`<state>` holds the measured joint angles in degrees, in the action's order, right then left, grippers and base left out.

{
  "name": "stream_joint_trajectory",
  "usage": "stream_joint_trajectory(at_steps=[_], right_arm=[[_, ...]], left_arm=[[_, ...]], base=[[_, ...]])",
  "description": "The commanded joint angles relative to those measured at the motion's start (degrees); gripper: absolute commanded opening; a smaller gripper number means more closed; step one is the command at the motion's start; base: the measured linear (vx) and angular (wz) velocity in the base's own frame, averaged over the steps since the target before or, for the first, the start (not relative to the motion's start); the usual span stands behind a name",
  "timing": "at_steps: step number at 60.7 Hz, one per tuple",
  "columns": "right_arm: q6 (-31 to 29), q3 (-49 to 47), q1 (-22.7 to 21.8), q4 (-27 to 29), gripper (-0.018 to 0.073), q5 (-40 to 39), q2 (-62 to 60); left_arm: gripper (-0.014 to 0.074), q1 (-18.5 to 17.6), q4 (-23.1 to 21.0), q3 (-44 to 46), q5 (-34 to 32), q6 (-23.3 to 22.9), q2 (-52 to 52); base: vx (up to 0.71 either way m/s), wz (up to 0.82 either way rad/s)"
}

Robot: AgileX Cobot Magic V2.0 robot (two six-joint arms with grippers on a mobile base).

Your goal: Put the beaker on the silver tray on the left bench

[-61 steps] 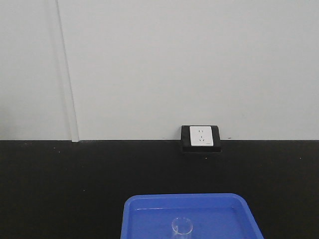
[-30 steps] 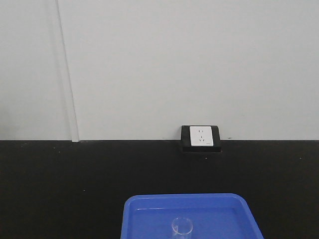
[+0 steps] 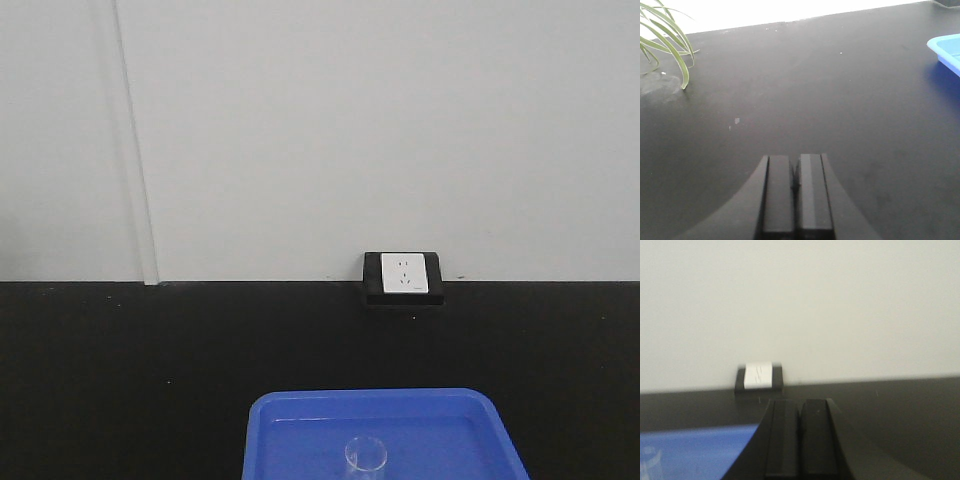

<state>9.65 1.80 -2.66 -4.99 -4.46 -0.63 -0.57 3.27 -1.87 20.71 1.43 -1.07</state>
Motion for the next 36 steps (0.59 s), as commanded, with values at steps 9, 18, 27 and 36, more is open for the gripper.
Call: stream_joint_trajectory(at_steps=[9,18,27,36], right_arm=[[0.9,-11.1,-0.3,-4.5,-0.0011,-3.1,2.0],[0.9,-18.3,-0.3,-9.5,-0.0008,-2.2,8.2],[0.9,-21.7,-0.3,-9.9,-0.0003,-1.6,13.7],[1.0,-21.9,-0.3,-9.5,0.001,0.0,18.6]], left_arm=[[0.0001,-0.3,-0.2,-1.2,-4.3,-0.1,-0.5],[0.0001,-0.3,-0.2,-1.2,-4.3,-0.1,-0.5],[0.0001,-0.3,-0.2,-1.2,-4.3,-0.1,-0.5],[0.0001,-0.3,-0.2,-1.2,-4.3,-0.1,-0.5]], base=[[0.0,0.0],[0.0,0.0],[0.0,0.0],[0.0,0.0]])
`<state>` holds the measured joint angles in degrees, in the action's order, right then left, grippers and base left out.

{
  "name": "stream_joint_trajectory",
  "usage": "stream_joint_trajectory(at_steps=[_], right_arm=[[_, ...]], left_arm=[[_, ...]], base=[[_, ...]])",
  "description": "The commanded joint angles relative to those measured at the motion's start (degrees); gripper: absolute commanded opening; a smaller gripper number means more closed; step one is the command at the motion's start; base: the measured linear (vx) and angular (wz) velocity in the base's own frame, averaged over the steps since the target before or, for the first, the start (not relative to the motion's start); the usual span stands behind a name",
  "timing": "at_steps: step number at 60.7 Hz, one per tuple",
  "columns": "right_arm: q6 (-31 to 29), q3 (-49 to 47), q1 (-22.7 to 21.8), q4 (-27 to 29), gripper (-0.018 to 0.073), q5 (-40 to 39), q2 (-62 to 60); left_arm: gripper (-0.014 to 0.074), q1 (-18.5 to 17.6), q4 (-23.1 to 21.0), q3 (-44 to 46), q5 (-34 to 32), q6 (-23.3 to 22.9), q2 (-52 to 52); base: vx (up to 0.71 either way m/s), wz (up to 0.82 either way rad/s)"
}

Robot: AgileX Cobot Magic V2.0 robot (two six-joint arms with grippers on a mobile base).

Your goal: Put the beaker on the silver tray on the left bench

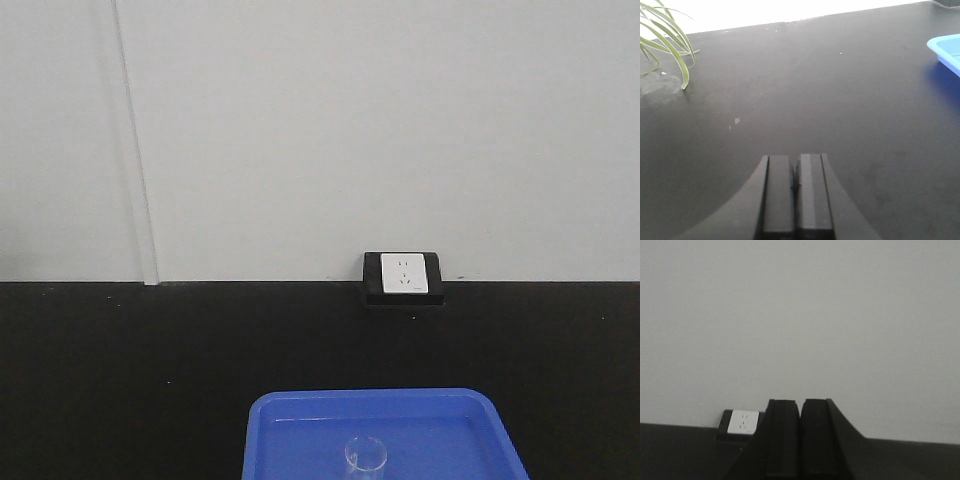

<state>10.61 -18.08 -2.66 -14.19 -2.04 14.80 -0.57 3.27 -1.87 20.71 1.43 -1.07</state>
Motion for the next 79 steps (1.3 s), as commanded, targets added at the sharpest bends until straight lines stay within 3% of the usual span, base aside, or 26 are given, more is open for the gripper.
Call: stream_joint_trajectory(at_steps=[1,23,32,50,60,67,79], right_arm=[[0.0,-2.0,-0.3,-0.2,0.0013,-2.2,3.7],[0.2,-2.0,-0.3,-0.2,0.0121,-2.2,14.1],[0.2,-2.0,-0.3,-0.2,0.0223,-2.7,17.5],[0.2,-2.0,-0.3,-0.2,0.0519,-4.9,22.3],[0.2,-2.0,-0.3,-0.5,0.0554,-7.9,26.3],[0.1,-2.0,-0.2,-3.9,0.0544,-11.9,31.4],[0.6,-2.0,-0.2,-16.0,0.0537,-24.5,42.8]], left_arm=[[0.0001,-0.3,-0.2,-1.2,-4.3,-0.1,-0.5],[0.0001,-0.3,-0.2,-1.2,-4.3,-0.1,-0.5],[0.0001,-0.3,-0.2,-1.2,-4.3,-0.1,-0.5],[0.0001,-0.3,-0.2,-1.2,-4.3,-0.1,-0.5],[0.0001,-0.3,-0.2,-1.2,-4.3,-0.1,-0.5],[0.0001,-0.3,-0.2,-1.2,-4.3,-0.1,-0.5],[0.0001,-0.3,-0.2,-1.2,-4.3,-0.1,-0.5]], base=[[0.0,0.0],[0.0,0.0],[0.0,0.0],[0.0,0.0],[0.0,0.0],[0.0,0.0],[0.0,0.0]])
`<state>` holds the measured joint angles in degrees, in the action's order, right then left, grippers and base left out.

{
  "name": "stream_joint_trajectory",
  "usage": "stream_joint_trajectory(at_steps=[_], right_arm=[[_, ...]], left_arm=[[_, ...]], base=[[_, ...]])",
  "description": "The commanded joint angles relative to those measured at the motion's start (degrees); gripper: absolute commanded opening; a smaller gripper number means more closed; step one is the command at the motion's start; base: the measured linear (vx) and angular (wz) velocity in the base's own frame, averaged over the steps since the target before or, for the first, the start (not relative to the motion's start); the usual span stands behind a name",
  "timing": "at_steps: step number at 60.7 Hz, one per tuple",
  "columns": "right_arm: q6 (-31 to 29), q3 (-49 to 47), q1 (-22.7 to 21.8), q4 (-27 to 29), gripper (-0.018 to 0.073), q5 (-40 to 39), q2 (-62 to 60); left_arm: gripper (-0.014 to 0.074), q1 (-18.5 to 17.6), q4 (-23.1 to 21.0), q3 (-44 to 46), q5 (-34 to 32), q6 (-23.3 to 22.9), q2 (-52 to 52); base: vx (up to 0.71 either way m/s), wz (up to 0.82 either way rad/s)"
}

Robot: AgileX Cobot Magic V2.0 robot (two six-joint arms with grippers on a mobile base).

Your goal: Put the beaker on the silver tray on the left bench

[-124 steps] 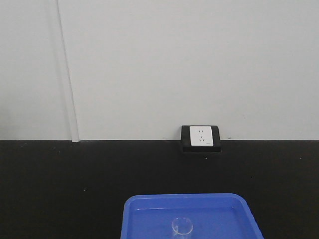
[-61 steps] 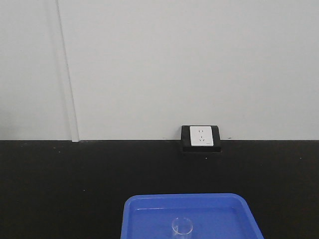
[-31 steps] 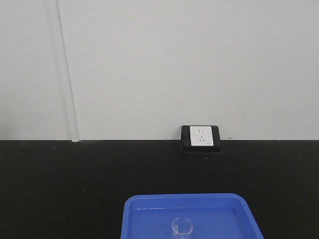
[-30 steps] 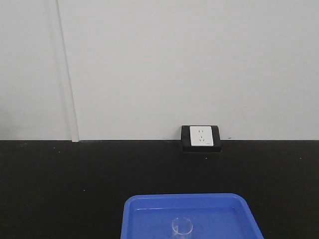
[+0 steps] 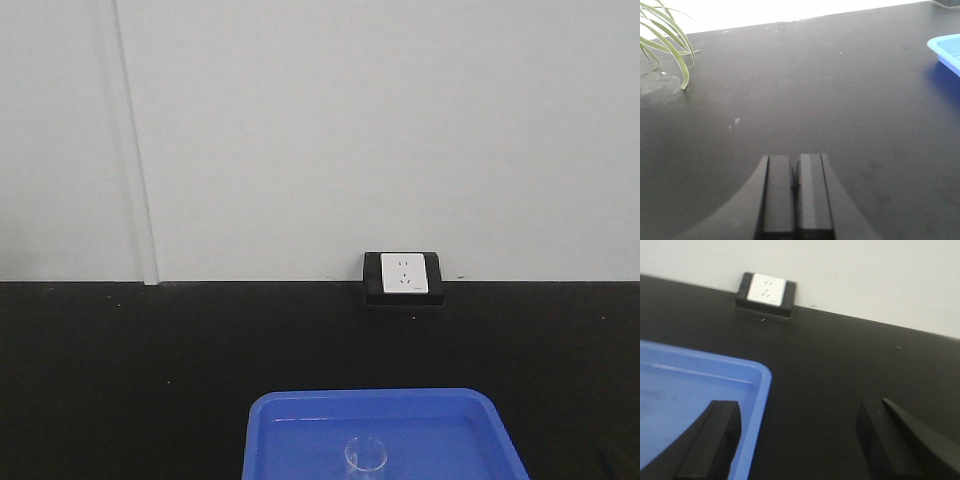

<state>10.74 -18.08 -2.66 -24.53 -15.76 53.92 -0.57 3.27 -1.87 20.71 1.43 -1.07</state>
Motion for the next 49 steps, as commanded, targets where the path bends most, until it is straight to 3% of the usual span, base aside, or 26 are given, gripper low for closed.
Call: stream_joint_trajectory(at_steps=[1,11,20,30,37,49], right_arm=[[1.0,-2.0,-0.2,-7.2,0.0537,-12.4,5.1],[10.3,-2.0,-0.2,-19.3,0.0538,-23.9,15.7],[11.2,-2.0,-0.2,-23.6,0.0538,-31.7,23.7],[10.4,-2.1,1.0,-22.9,0.0538,-35.9,30.5],[8.2,-3.6,6.8,-21.1,0.0538,-35.3,33.9],[2.3,-8.7,14.6,-6.1,0.0542,-32.4,39.3]], left_arm=[[0.0001,-0.3,-0.2,-1.2,-4.3,-0.1,-0.5],[0.0001,-0.3,-0.2,-1.2,-4.3,-0.1,-0.5],[0.0001,-0.3,-0.2,-1.2,-4.3,-0.1,-0.5],[0.0001,-0.3,-0.2,-1.2,-4.3,-0.1,-0.5],[0.0001,-0.3,-0.2,-1.2,-4.3,-0.1,-0.5],[0.0001,-0.3,-0.2,-1.2,-4.3,-0.1,-0.5]], base=[[0.0,0.0],[0.0,0.0],[0.0,0.0],[0.0,0.0],[0.0,0.0],[0.0,0.0]])
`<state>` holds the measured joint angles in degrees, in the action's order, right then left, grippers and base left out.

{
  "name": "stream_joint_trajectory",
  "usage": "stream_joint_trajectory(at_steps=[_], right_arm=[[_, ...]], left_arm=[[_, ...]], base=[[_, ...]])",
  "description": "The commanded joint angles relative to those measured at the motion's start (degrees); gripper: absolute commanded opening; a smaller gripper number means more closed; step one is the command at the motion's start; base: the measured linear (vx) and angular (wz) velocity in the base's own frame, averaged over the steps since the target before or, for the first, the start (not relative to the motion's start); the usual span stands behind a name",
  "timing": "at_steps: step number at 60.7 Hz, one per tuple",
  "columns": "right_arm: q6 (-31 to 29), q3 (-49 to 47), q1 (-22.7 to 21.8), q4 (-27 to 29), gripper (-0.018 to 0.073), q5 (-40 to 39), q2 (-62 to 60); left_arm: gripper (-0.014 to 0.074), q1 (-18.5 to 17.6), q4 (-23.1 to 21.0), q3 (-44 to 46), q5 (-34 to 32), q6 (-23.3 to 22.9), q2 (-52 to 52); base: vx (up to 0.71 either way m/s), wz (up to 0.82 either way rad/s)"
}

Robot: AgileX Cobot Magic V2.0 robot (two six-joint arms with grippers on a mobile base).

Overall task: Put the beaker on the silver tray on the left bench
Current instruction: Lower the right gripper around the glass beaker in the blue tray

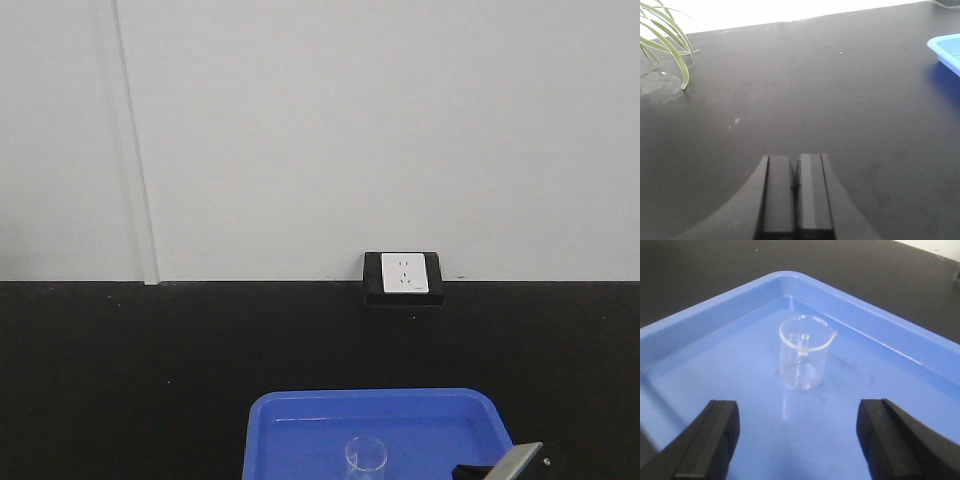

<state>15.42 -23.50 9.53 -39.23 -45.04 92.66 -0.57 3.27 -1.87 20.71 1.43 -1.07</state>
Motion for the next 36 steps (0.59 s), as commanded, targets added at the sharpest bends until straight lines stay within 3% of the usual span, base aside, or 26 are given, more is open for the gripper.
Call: stream_joint_trajectory(at_steps=[1,16,36], right_arm=[[-2.6,-3.7,2.7,9.3,0.0542,-3.1,1.0],[-5.3,-11.7,7.7,10.4,0.0542,-3.1,9.6],[-4.5,-22.4,8.3,10.8,0.0542,-3.1,21.0]], left_arm=[[0.0001,-0.3,-0.2,-1.2,-4.3,-0.1,-0.5],[0.0001,-0.3,-0.2,-1.2,-4.3,-0.1,-0.5],[0.0001,-0.3,-0.2,-1.2,-4.3,-0.1,-0.5]], base=[[0.0,0.0],[0.0,0.0],[0.0,0.0]])
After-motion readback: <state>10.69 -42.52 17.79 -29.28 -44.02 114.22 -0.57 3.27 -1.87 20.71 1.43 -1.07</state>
